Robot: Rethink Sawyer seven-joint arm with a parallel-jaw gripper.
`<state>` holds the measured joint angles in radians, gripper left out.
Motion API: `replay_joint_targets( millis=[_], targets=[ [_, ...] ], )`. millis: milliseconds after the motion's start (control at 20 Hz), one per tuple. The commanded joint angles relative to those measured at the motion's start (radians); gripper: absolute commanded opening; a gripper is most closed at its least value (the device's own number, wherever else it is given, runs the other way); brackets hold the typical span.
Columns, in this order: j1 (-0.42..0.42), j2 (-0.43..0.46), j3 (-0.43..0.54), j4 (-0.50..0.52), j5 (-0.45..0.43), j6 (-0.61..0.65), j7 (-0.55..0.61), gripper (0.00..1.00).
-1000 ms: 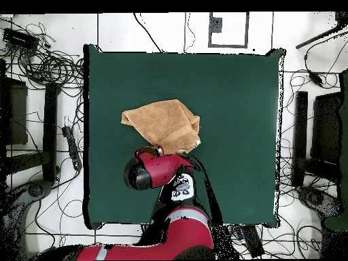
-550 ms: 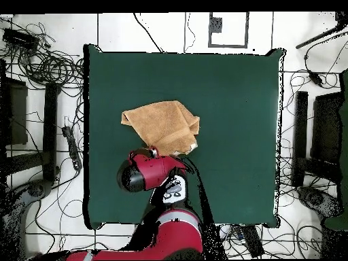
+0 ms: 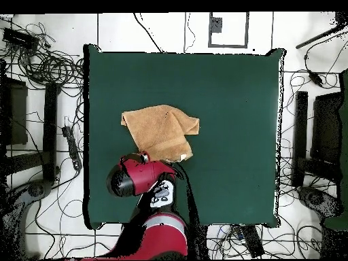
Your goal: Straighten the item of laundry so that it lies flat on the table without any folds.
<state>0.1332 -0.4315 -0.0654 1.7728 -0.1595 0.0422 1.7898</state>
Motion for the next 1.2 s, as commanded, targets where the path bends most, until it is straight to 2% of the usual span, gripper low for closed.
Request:
replay_joint_targets(
  millis=[50,1200],
  targets=[
    [0.039,0.018,0.059,0.109,0.092,-0.005,0.26,0.0],
    [0.11,-0.036,0.056,0.178,0.233,0.006,0.276,0.0]
  ],
)
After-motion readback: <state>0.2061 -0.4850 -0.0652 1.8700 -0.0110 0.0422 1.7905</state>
